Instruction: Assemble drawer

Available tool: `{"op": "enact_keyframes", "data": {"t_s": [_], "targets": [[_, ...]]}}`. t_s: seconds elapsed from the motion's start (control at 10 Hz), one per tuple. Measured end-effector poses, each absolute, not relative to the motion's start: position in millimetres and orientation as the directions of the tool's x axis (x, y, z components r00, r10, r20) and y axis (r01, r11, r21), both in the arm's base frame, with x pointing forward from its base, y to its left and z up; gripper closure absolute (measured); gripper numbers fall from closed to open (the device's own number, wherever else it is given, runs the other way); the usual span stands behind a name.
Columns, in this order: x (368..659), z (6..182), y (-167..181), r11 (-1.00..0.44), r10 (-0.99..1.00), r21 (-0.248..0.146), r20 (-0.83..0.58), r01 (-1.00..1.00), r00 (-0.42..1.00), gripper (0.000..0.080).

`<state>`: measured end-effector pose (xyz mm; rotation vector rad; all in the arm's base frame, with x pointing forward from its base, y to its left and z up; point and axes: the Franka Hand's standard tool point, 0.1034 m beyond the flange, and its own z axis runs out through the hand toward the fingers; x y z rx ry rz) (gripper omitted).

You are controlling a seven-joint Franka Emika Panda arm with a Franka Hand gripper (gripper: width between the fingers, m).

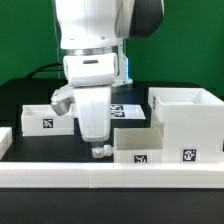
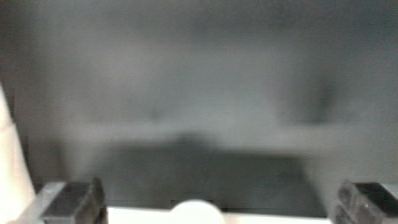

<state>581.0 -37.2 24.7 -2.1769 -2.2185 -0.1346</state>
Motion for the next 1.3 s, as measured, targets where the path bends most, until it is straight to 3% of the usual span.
{"op": "enact_keyframes", "data": {"t_s": [0.6,1.3], "targets": [[586,23.5,-22,0.048,0.995,0.038,0.083,0.998,-0.051,0.0151],[587,21.5,6,-0.025,0.996,0.033,0.091,0.999,0.022,0.0151]]}}
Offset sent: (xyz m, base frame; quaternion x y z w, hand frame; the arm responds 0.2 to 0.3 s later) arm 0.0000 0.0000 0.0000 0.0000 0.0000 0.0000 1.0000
